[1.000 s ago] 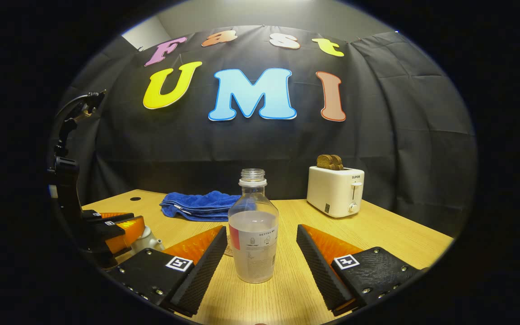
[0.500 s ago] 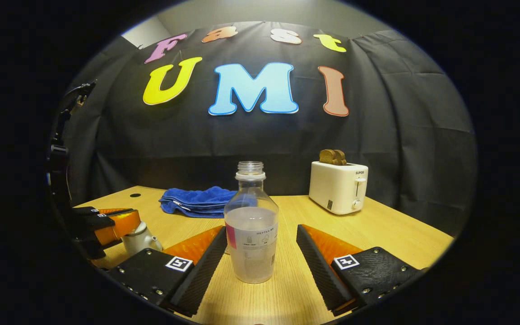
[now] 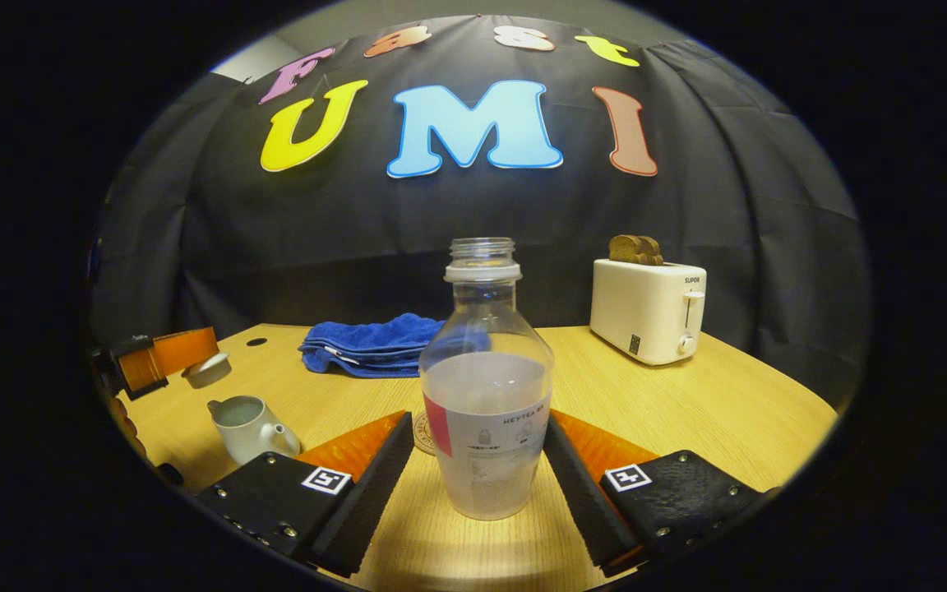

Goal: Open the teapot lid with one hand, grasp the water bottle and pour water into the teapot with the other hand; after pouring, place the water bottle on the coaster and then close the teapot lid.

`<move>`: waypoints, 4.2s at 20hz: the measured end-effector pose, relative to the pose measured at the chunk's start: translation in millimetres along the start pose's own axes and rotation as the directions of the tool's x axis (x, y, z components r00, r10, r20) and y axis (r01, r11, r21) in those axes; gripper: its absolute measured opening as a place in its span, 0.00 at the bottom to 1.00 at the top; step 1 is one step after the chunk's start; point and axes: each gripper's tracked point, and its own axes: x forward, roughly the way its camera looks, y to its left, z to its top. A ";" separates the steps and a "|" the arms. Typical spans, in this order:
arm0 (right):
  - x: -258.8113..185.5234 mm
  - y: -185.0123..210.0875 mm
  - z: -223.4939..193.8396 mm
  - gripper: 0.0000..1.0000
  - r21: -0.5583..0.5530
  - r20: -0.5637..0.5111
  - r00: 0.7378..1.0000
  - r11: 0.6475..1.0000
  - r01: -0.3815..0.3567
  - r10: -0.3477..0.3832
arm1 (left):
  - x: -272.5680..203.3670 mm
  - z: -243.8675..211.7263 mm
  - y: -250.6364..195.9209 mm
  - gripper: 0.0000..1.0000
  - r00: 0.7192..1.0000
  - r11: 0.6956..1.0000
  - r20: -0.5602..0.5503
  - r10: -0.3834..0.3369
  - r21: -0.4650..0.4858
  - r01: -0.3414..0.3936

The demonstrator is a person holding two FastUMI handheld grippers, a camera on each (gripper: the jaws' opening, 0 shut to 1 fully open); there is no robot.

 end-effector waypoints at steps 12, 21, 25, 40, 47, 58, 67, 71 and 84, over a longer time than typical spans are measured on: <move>12.2 9.5 20.2 0.77 -0.427 0.068 0.993 0.897 0.115 -0.096 | -2.7 -10.5 95.4 0.07 0.993 0.993 -0.031 0.118 -0.001 -0.118; 21.8 38.1 41.6 0.77 -0.831 0.157 0.985 0.529 0.171 -0.071 | -5.9 -19.2 118.9 0.07 0.991 0.992 -0.051 0.127 -0.008 -0.128; 24.9 51.4 41.1 0.76 -0.911 0.165 0.985 0.378 0.168 -0.041 | -7.6 -19.5 123.4 0.07 0.990 0.991 -0.053 0.131 -0.005 -0.132; 25.0 75.4 47.2 0.76 -0.970 0.237 0.969 -0.040 0.241 0.072 | -4.3 -32.1 122.8 0.07 0.988 0.992 -0.092 0.124 -0.003 -0.125; 25.0 77.7 61.9 0.76 -0.941 0.286 0.953 -0.156 0.299 0.104 | -5.6 -34.4 120.6 0.07 0.988 0.993 -0.100 0.118 0.001 -0.119; 23.3 83.2 78.8 0.76 -0.891 0.344 0.928 -0.263 0.370 0.142 | -4.8 -34.7 118.8 0.07 0.988 0.994 -0.105 0.112 0.005 -0.112; 18.9 82.5 88.6 0.76 -0.856 0.393 0.906 -0.297 0.424 0.159 | -4.9 -36.2 117.8 0.07 0.988 0.994 -0.112 0.106 0.009 -0.105; 20.0 81.0 91.9 0.76 -0.846 0.404 0.900 -0.306 0.436 0.164 | -4.2 -38.4 117.3 0.07 0.988 0.995 -0.116 0.105 0.010 -0.104; 14.2 85.4 98.1 0.76 -0.805 0.427 0.885 -0.367 0.465 0.186 | -3.4 -41.1 114.3 0.07 0.987 0.995 -0.132 0.096 0.014 -0.094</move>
